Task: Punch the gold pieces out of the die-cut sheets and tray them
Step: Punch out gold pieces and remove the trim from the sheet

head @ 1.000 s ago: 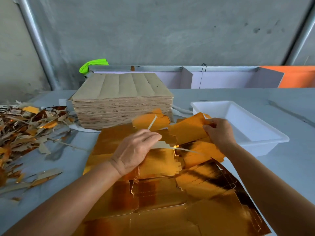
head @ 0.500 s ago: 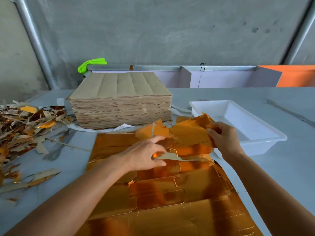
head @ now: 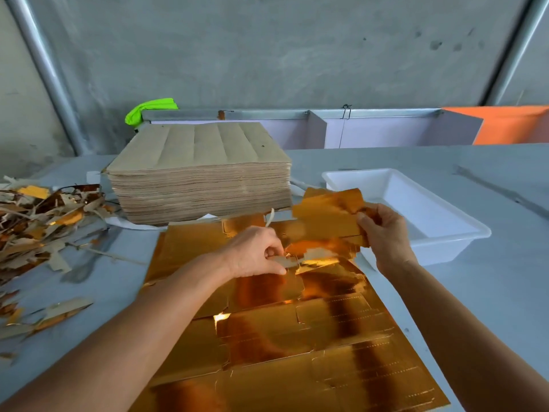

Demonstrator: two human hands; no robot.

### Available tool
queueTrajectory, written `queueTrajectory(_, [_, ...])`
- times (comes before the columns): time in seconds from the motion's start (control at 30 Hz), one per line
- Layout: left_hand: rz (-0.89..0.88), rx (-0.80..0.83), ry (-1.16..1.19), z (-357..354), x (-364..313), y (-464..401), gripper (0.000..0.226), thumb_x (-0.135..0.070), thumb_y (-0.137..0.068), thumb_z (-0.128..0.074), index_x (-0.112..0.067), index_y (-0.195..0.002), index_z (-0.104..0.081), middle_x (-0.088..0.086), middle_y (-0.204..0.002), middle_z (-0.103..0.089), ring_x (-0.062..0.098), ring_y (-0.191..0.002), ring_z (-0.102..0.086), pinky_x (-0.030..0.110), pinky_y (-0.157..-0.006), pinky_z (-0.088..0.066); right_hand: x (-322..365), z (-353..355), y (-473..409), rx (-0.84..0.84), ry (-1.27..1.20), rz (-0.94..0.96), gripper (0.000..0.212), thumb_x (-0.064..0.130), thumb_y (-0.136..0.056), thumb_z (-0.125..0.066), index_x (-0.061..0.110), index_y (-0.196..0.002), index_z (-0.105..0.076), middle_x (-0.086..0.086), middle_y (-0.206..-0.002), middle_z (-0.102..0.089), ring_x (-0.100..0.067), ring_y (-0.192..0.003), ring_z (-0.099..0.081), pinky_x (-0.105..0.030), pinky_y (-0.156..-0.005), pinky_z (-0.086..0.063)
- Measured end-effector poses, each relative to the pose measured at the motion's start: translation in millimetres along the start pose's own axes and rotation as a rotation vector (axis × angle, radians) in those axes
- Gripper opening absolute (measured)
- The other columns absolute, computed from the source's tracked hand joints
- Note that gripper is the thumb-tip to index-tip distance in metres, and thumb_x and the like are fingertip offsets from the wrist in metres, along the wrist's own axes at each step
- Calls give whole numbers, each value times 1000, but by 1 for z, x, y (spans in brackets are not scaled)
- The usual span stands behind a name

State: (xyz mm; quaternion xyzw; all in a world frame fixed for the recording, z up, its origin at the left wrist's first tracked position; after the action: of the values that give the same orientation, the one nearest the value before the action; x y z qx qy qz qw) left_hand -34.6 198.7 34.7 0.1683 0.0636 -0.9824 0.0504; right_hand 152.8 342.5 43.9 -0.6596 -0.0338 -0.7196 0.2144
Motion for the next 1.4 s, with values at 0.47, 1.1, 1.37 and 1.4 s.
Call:
queueTrajectory(0.47, [115, -94, -201, -11, 25, 22, 51, -55, -70, -73, -27, -102, -45, -13, -70, -47, -1, -60, -45, 13, -53, -35, -9, -1, -10, -199, 213, 0, 49, 7, -93, -58, 16, -138, -41, 3, -116, -45, -17, -103, -49, -38, -86, -48])
queueTrajectory(1.1, [74, 20, -356, -42, 46, 10, 50, -60, -83, -58, -21, -114, -62, -3, -108, -65, 12, -100, -57, 31, -101, -33, -50, -76, -71, 609, 1059, 28, 20, 5, -93, -52, 3, -112, -58, -10, -106, -56, -23, -98, -58, -21, -71, -43])
queueTrajectory(1.37, [102, 57, -324, -41, 44, 8, 50, -60, -83, -58, -21, -115, -62, -2, -109, -64, 12, -101, -56, 31, -101, -32, -56, -75, -74, 574, 1161, 99, 22, 9, -89, -60, 7, -111, -62, -6, -101, -62, -16, -88, -55, -19, -66, -46])
queueTrajectory(1.4, [104, 59, -324, -41, 44, 8, 51, -61, -82, -58, -21, -115, -62, -1, -110, -64, 12, -101, -56, 31, -101, -33, -54, -74, -73, 571, 1168, 93, 26, 10, -88, -61, 8, -114, -62, -7, -108, -63, -18, -95, -57, -24, -75, -51])
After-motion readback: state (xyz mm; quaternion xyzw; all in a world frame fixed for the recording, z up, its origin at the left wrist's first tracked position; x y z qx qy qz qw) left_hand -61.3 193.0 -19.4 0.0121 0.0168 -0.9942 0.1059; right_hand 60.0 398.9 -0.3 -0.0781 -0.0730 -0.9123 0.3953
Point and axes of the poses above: each hand's wrist, its own y-axis away from the middle knuckle, its own z-axis out of the back of the hand, x = y × z, the point moved 2 cm from there along -y, towards the middle knuckle
